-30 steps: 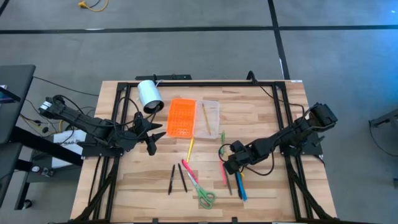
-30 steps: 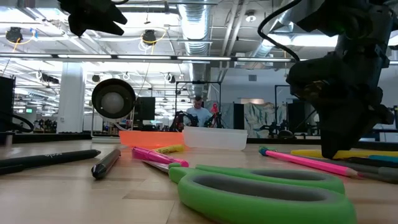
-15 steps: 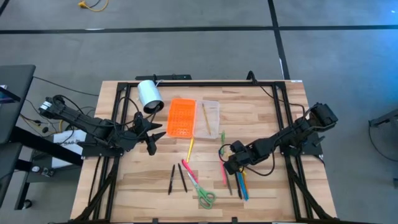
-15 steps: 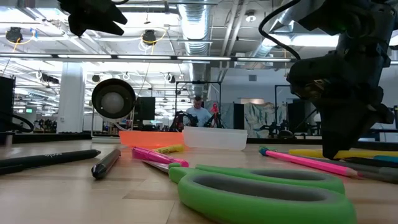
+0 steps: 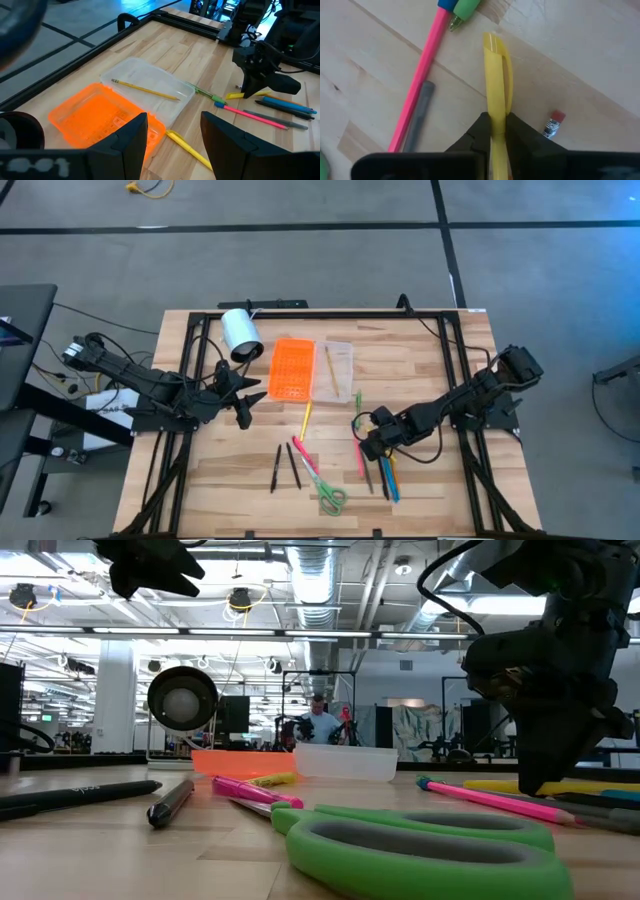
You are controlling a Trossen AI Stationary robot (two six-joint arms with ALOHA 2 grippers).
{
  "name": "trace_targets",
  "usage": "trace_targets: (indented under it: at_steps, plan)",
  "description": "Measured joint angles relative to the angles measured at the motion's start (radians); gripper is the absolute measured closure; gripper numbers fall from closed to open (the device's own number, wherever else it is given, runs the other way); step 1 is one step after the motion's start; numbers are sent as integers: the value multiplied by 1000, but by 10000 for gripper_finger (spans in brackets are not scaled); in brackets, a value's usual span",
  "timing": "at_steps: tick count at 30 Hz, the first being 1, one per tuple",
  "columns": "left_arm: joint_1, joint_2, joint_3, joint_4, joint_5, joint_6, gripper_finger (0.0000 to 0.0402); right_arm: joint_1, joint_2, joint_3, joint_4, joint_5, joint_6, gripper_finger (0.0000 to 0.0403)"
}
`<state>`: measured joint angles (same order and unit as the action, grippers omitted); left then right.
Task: Pick & place school supplies into a supply box
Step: Put the right yellow pen into the orange supply box
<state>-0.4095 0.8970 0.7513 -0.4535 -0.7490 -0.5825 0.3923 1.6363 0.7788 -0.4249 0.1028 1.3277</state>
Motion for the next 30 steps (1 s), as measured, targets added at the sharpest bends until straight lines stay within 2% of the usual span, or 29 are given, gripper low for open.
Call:
trace_targets:
  at_steps: [30]
  plan:
    - [0, 0, 0, 0, -25, 0, 229, 0, 0, 0, 4, 3, 0, 359]
